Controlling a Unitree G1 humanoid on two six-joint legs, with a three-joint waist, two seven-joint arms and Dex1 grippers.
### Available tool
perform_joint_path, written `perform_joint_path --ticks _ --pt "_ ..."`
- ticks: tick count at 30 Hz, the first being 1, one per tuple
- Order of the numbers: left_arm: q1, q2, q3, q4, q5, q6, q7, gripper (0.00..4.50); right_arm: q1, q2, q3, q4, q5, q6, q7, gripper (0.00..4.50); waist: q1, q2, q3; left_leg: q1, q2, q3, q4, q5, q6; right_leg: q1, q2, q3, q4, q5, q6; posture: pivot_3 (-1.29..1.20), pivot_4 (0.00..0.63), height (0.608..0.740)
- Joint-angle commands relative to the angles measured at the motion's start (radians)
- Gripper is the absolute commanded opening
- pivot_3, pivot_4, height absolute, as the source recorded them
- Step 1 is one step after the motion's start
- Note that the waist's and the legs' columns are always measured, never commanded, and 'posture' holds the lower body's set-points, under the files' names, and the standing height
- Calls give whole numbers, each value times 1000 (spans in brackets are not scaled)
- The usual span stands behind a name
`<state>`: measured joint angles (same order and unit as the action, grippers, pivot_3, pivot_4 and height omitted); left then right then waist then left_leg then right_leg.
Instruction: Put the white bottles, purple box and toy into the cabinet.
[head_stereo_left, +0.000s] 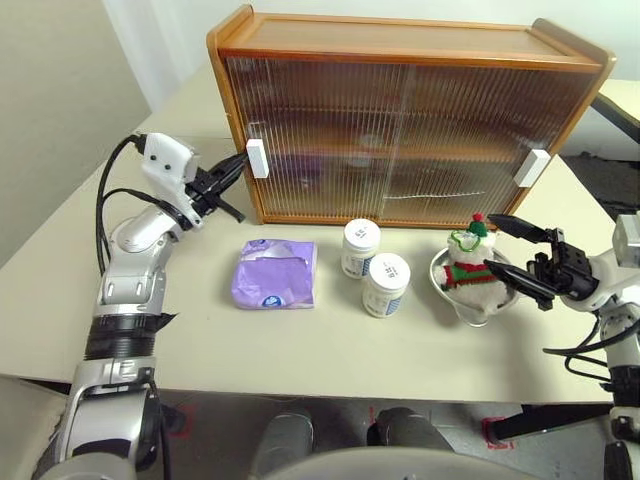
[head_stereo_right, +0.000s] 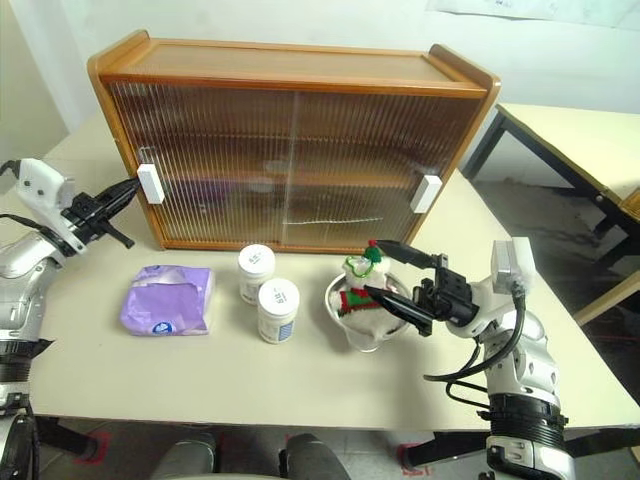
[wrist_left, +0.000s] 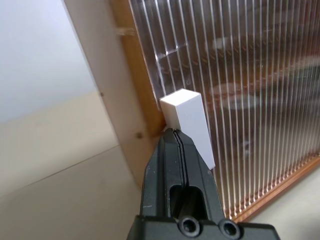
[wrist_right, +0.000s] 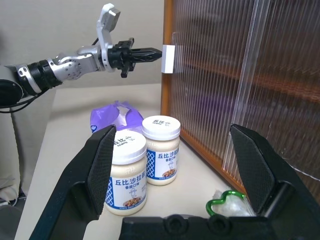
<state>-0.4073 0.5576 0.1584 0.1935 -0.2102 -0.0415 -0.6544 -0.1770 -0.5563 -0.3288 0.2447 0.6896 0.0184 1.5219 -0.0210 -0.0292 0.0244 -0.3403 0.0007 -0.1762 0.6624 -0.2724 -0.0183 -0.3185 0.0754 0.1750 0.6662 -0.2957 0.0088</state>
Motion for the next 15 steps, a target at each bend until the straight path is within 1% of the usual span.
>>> perform_joint_path --ticks 1,9,15 --pt "-2 -11 -20 8 2 -6 -14 25 -9 -11 13 10 -9 -3 8 4500 -4 0 0 0 0 0 0 0 0 0 0 0 0 0 0 -69 0 740" --pt "-32 -22 -35 58 8 -32 -32 25 -17 -13 16 14 -8 -3 9 4500 -6 0 0 0 0 0 0 0 0 0 0 0 0 0 0 -71 0 740" --pt "-51 -57 -85 76 31 -52 -43 25 -21 -10 15 16 -5 -4 8 4500 -6 0 0 0 0 0 0 0 0 0 0 0 0 0 1 -78 0 740"
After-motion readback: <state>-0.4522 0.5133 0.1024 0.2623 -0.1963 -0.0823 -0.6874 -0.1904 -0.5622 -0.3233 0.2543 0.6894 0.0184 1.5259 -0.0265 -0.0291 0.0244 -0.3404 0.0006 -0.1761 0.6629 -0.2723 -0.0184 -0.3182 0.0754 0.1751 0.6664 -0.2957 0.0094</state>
